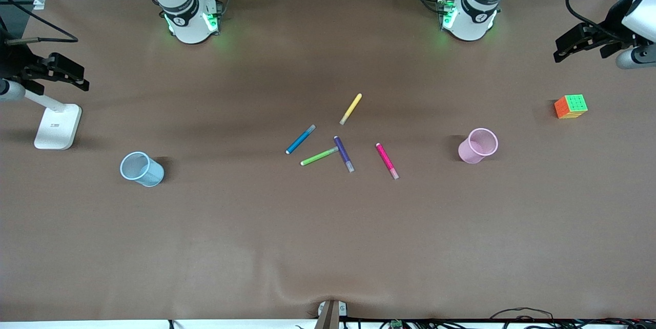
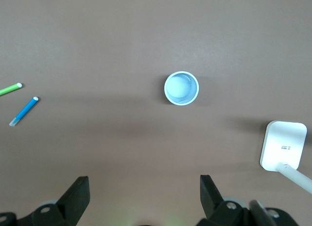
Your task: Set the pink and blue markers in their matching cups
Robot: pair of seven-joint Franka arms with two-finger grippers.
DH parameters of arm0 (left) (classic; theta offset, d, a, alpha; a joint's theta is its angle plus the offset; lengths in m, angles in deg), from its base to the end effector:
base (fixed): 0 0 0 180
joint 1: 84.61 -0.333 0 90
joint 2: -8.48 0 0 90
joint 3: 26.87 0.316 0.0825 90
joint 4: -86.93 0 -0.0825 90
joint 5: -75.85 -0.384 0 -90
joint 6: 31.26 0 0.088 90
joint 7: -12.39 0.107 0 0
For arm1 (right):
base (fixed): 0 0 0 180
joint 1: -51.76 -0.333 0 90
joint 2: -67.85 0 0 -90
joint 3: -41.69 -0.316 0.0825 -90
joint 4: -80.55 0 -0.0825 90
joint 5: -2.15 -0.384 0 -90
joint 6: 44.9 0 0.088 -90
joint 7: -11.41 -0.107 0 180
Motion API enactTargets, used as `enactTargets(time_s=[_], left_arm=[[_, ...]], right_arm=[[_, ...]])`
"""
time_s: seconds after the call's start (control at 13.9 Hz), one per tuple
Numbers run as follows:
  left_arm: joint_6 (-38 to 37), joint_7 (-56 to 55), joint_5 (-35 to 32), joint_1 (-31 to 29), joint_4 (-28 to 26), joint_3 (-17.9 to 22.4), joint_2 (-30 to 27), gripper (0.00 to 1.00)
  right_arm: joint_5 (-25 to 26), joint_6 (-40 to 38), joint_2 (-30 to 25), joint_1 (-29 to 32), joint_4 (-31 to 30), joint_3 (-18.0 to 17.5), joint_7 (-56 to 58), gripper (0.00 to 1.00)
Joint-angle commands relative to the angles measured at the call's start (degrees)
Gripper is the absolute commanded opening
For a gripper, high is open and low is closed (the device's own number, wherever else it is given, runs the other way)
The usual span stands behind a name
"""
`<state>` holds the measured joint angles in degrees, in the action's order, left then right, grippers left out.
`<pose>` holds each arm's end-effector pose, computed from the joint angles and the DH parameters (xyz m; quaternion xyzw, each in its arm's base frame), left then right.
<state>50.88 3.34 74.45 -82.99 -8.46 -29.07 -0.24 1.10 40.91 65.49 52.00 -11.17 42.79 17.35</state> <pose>0.4905 -0.0315 0.6489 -0.9980 -0.0471 0.0376 0.0194 0.5336 -0.0106 0.6267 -0.9987 -0.0405 0.0303 0.0115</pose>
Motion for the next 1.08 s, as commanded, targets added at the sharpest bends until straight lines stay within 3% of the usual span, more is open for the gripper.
enactTargets(time_s=[0.0,1.0], left_arm=[[-0.93,0.78,-0.35,-0.13,1.52,0.09,0.81,1.0],[-2.16,-0.27,-0.27,0.49,0.99,-0.53,2.3,1.0]], right_arm=[[-0.79,-0.83,0.77,-0.42,1.37,0.31,0.47,1.0],[-1.05,-0.83,0.77,-0.15,1.28,0.31,0.47,1.0]])
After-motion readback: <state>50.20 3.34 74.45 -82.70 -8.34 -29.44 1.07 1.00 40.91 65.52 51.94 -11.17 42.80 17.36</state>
